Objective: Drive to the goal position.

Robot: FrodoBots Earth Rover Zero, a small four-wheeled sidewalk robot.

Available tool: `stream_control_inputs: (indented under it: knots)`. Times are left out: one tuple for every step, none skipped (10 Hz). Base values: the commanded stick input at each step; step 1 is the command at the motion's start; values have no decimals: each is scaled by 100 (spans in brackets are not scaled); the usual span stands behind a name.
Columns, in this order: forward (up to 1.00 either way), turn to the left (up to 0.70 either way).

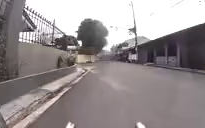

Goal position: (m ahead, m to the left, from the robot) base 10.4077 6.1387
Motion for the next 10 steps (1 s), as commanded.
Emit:
stream_control_inputs:
  knots:
    - [70, 0]
    - [70, 0]
    - [70, 0]
    - [70, 0]
    - [70, 0]
    - [70, 0]
    - [70, 0]
    - [70, 0]
    - [70, 0]
    - [70, 0]
